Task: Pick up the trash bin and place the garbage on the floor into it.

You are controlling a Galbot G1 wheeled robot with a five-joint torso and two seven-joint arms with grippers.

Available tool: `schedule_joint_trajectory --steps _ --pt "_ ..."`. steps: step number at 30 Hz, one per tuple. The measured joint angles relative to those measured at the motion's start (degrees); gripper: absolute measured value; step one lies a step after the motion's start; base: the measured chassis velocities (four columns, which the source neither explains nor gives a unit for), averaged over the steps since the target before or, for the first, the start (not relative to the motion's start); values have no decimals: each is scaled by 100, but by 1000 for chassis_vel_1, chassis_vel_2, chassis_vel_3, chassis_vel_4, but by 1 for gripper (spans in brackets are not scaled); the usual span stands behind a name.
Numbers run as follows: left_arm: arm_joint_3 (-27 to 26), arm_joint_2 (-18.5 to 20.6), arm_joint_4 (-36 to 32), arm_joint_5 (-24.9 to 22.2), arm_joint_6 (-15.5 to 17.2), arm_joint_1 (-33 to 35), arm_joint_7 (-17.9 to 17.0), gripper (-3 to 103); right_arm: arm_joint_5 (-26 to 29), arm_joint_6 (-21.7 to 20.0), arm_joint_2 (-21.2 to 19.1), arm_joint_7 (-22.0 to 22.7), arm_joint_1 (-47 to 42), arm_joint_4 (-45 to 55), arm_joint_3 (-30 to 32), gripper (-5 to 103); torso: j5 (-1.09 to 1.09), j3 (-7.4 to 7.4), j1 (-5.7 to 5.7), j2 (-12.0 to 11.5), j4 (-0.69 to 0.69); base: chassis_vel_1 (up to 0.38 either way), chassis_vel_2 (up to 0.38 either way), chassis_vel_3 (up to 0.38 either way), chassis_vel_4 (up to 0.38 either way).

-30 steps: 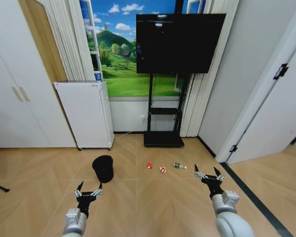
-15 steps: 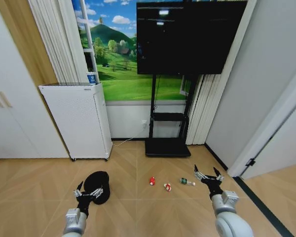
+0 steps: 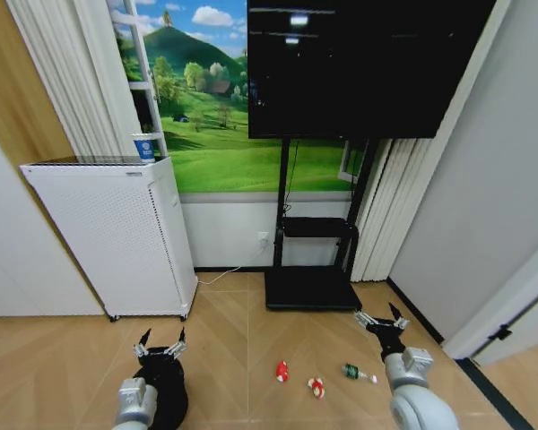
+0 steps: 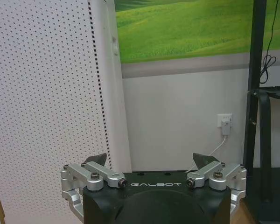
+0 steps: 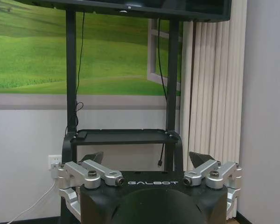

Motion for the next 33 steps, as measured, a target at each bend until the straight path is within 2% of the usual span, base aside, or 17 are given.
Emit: schedule_joint_trajectory --steps 8,33 --pt "-2 -7 22 2 12 19 -18 100 -17 9 40 -10 -55 1 5 100 -3 -80 -65 -129 -1 -16 14 -6 -7" --pt "-127 -50 54 -52 -19 75 -29 100 -175 73 105 -38 -105 -33 6 100 -2 -474 -350 -817 -1 12 -12 -7 9"
